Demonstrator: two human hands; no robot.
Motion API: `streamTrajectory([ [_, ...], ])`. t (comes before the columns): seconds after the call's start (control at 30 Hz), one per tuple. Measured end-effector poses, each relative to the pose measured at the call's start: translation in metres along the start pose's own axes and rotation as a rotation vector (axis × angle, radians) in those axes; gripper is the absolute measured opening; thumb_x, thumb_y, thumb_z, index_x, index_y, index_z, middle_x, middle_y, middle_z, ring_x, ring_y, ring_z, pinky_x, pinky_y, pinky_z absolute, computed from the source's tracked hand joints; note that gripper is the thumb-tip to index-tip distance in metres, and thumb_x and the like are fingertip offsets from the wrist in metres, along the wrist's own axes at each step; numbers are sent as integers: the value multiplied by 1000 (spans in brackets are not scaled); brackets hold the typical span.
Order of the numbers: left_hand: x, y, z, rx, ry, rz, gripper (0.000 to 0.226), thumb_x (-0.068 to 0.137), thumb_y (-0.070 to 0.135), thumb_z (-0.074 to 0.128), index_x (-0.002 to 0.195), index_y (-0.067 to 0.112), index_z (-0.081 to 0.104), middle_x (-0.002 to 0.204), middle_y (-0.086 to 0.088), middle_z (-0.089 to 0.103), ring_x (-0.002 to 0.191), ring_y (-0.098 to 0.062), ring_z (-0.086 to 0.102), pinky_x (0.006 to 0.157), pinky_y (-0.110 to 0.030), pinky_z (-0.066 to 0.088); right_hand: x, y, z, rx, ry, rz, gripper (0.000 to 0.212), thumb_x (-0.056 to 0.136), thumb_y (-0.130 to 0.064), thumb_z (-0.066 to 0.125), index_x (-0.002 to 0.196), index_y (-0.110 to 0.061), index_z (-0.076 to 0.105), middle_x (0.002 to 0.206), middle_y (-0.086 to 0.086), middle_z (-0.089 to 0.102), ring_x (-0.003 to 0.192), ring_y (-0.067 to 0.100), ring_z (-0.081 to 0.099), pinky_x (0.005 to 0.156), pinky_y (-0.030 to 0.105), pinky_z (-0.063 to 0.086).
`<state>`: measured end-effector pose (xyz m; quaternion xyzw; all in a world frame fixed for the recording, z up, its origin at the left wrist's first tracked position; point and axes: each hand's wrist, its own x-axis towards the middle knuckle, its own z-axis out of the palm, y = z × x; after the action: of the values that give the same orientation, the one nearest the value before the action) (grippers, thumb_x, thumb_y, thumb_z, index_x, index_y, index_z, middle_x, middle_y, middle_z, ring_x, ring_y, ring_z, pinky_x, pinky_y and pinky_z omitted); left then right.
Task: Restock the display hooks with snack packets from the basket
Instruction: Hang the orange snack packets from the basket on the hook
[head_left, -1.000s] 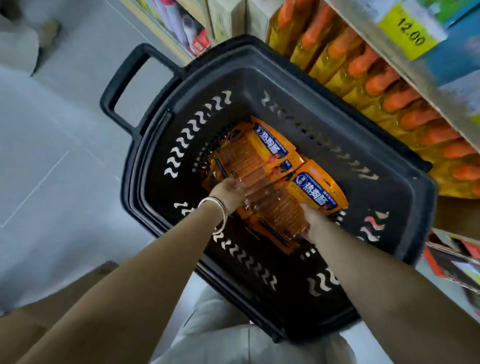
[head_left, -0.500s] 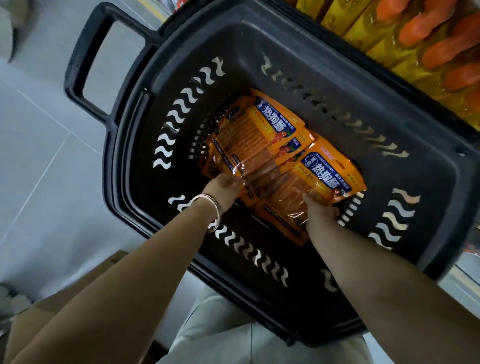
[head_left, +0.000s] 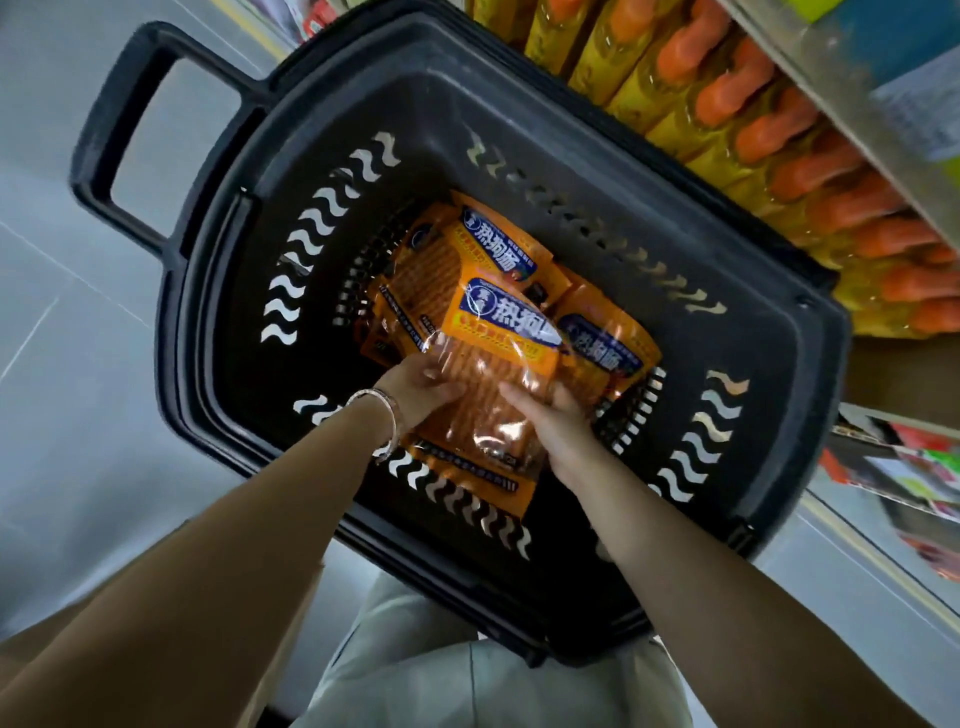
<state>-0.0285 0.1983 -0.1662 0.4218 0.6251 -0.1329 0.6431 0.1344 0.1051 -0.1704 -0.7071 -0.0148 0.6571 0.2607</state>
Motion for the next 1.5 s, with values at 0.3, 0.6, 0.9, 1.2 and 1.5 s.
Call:
streamTrajectory([
  [0.3,20,-16,-18,4,249,-162,51,89,35,59,133,14,40,123,-11,56,109,-30,55,91,-39,44,71,29,-40,180,621,204,79,78,-38,74,143,-19,32,144,11,41,128,33,45,105,47,40],
  [0.6,24,-12,-9,129,219,-113,47,89,40,57,131,24,44,112,-2,57,94,-21,53,80,-34,43,99,33,-36,184,625,329,99,51,-36,91,134,-15,42,133,12,52,120,35,52,101,49,43],
  [0.9,-27,18,-13,-241,255,9,32,75,9,62,103,23,54,86,2,62,76,-15,60,55,-25,44,3,26,-45,261,485,-37,49,70,-24,82,114,-18,62,103,3,68,88,21,66,69,30,55],
  [1.2,-129,59,-8,-234,243,182,52,81,61,55,124,31,54,121,3,61,110,-24,58,97,-42,45,-120,-14,-66,-336,404,-375,49,96,-54,34,107,-13,58,100,6,61,102,26,58,93,39,45],
  [1.5,-230,63,67,-207,313,520,35,95,41,47,116,16,58,114,-6,64,108,-23,57,94,-30,41,-242,34,-111,-141,701,-874,16,98,-15,48,94,-7,61,69,-16,51,71,8,49,66,25,35],
])
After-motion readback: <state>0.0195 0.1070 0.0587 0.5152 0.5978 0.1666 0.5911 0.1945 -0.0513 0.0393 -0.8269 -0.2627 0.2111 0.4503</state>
